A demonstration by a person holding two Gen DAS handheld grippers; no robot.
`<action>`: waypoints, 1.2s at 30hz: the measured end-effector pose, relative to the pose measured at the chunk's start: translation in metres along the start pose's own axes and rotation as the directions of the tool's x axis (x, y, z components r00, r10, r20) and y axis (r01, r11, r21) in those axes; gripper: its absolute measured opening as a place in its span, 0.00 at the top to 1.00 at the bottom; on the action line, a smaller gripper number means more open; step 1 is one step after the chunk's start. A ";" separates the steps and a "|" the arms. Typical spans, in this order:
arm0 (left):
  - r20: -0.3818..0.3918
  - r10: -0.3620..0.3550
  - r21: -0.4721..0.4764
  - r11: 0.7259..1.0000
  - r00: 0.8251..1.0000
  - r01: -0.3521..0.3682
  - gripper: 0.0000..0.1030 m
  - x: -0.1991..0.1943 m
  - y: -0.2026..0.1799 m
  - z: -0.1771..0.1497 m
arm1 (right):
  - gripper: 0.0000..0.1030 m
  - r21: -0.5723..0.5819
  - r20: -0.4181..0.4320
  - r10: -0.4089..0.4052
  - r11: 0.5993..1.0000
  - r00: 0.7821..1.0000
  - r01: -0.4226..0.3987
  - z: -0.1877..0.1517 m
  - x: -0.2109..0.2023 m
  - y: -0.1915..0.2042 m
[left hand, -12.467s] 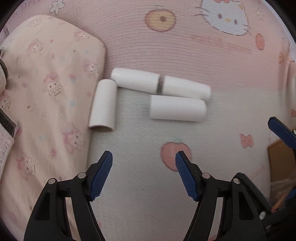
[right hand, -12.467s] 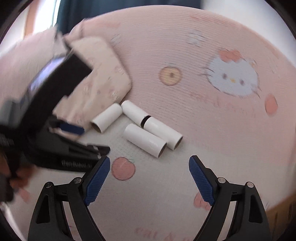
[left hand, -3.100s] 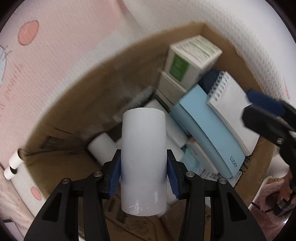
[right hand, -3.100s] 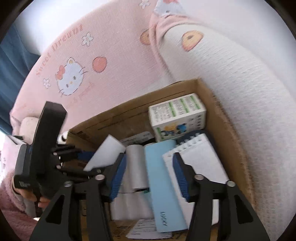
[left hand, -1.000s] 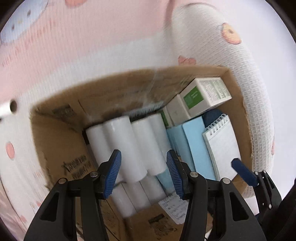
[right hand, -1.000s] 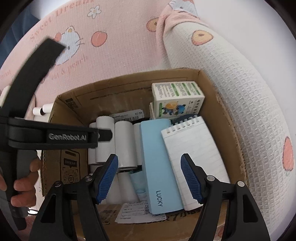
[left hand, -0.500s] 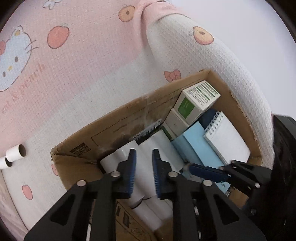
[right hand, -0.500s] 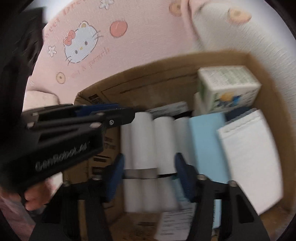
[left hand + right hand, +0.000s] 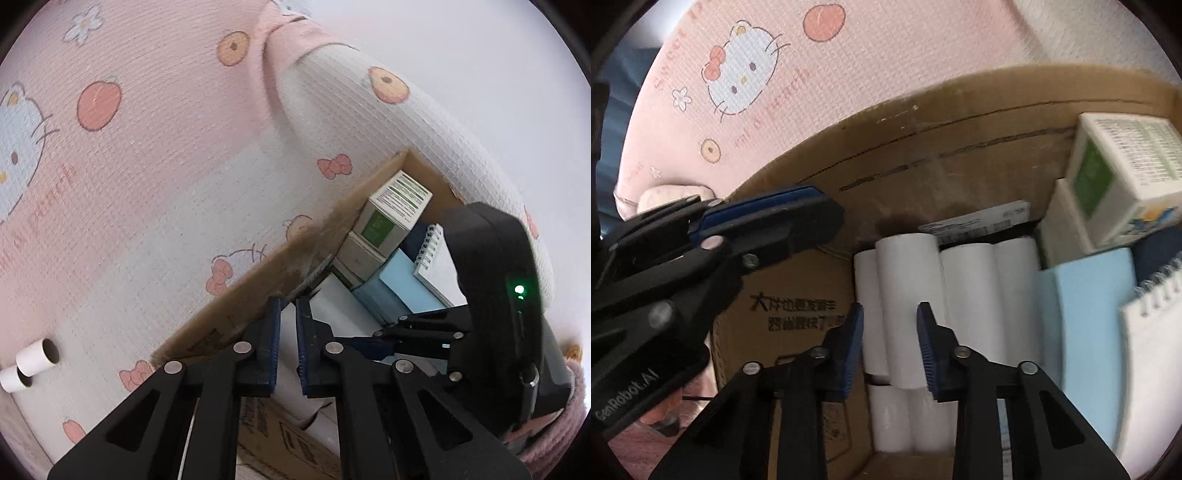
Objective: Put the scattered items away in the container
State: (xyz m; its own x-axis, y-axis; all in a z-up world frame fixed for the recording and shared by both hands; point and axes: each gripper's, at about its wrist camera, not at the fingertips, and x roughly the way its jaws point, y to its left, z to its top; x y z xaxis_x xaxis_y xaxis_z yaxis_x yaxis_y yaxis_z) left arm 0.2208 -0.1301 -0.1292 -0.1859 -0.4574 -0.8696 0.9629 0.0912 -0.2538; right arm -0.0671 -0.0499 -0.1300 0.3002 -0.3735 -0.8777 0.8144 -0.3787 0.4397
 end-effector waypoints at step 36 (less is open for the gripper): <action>-0.124 -0.019 0.139 0.990 0.992 0.037 0.91 0.023 -0.023 -0.011 | 0.76 -0.212 -0.214 -0.293 0.945 0.932 0.249 -0.048 0.000 0.010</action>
State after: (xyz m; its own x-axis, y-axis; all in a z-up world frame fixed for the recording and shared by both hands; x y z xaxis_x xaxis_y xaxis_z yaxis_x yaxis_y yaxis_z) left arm 0.1922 -0.1328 -0.1482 -0.2273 -0.3459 -0.9103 0.9733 -0.0493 -0.2243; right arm -0.0351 -0.0128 -0.1352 0.1472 -0.0561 -0.9875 0.9496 -0.2714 0.1570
